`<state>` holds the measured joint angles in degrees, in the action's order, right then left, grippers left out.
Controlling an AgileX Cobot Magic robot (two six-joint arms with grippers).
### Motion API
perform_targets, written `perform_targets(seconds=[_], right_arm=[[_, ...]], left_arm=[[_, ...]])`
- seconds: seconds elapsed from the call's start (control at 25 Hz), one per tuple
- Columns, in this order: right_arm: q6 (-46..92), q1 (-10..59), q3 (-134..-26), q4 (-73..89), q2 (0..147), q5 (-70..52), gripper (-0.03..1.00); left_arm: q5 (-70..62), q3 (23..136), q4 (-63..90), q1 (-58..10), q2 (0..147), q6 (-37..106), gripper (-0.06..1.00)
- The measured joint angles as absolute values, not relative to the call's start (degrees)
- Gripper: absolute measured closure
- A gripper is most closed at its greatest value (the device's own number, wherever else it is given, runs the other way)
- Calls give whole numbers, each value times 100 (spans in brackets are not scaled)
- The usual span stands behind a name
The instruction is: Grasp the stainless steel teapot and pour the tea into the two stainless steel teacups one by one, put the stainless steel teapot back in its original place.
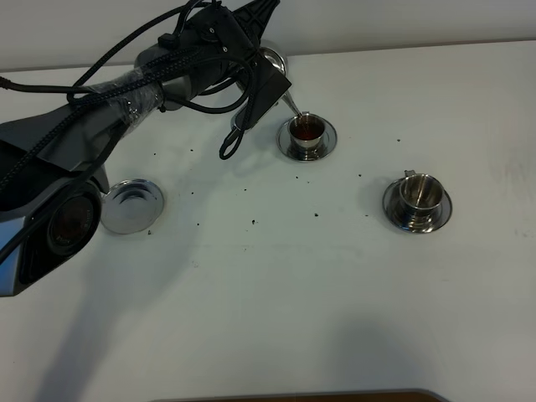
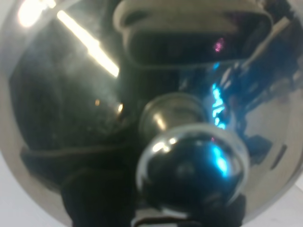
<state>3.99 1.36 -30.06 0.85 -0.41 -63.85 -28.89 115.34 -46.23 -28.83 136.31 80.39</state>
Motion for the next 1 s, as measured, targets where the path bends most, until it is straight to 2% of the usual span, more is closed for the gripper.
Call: perform_targets(seconds=[0.48, 1.0], right_arm=[[394, 136, -3006, 85, -41, -6385, 48], [399, 136, -3006, 85, -41, -6385, 48]], left_arm=[[-2836, 11534, -4599, -2883, 13631, 8082, 70], [-3489, 11534, -3610, -2883, 13631, 8010, 70]])
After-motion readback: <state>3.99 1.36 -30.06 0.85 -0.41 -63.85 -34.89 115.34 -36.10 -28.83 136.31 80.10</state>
